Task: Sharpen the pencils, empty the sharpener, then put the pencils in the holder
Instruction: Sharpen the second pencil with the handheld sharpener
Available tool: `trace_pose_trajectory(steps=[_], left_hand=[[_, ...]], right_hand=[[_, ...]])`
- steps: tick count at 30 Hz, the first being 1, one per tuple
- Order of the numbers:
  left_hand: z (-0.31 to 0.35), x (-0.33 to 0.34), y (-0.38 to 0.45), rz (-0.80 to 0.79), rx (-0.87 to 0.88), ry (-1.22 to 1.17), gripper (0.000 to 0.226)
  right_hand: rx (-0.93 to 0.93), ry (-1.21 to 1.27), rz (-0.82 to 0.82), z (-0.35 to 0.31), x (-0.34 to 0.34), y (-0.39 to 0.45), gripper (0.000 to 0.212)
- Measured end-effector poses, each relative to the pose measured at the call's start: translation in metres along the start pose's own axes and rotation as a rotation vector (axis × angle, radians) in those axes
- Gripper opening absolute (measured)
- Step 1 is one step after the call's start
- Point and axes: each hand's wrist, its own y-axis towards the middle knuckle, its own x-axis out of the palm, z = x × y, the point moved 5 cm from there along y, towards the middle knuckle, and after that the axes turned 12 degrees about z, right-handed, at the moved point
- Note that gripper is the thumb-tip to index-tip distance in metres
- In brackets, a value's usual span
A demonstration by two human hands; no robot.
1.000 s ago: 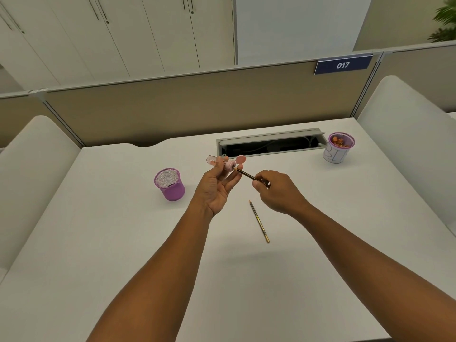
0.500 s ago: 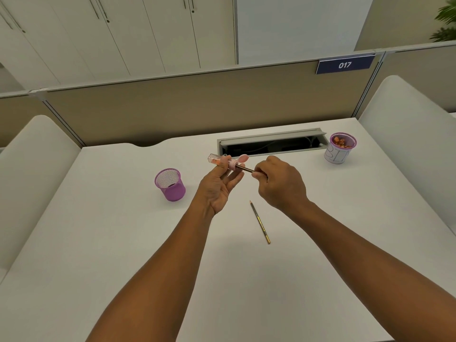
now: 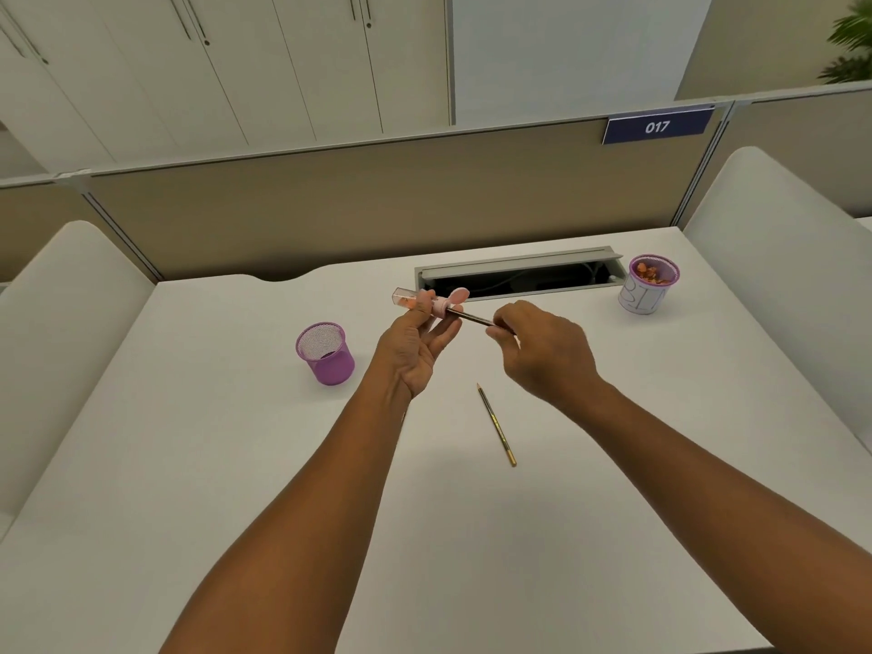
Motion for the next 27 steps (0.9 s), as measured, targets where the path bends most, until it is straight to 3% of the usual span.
trace_pose_trajectory(steps=[4, 9, 11, 13, 16, 17, 19, 21, 23, 27], left_hand=[[-0.002, 0.003, -0.002, 0.03, -0.013, 0.008, 0.017], [-0.002, 0.006, -0.001, 0.041, -0.016, -0.028, 0.017], [-0.002, 0.007, -0.001, 0.016, -0.016, -0.025, 0.017], [-0.002, 0.007, -0.002, -0.03, -0.015, -0.007, 0.017], [-0.003, 0.002, -0.003, -0.076, -0.021, -0.013, 0.018], [-0.002, 0.002, -0.003, -0.093, -0.018, -0.011, 0.018], [0.0, 0.002, -0.004, -0.092, -0.011, -0.012, 0.019], [0.002, 0.003, -0.004, -0.085, -0.008, -0.026, 0.019], [0.005, 0.005, -0.006, -0.09, -0.001, -0.03, 0.017], [0.006, 0.006, -0.008, -0.055, 0.015, -0.015, 0.014]], right_hand=[[-0.228, -0.149, 0.297, -0.009, -0.013, -0.006, 0.011], [-0.184, -0.134, 0.359, -0.017, -0.018, 0.004, 0.015], [-0.046, -0.165, 0.222, -0.018, -0.015, 0.008, 0.022], [0.205, -0.195, -0.042, -0.013, -0.006, 0.013, 0.024], [0.878, 0.335, -0.475, 0.002, 0.006, 0.013, 0.028], [1.026, 0.496, -0.567, 0.002, 0.008, 0.009, 0.031], [1.096, 0.603, -0.615, 0.002, 0.009, 0.006, 0.034], [1.01, 0.567, -0.56, 0.0, 0.009, 0.006, 0.031], [0.786, 0.458, -0.44, -0.002, 0.008, 0.009, 0.027], [0.042, 0.065, 0.011, -0.016, -0.006, 0.007, 0.015]])
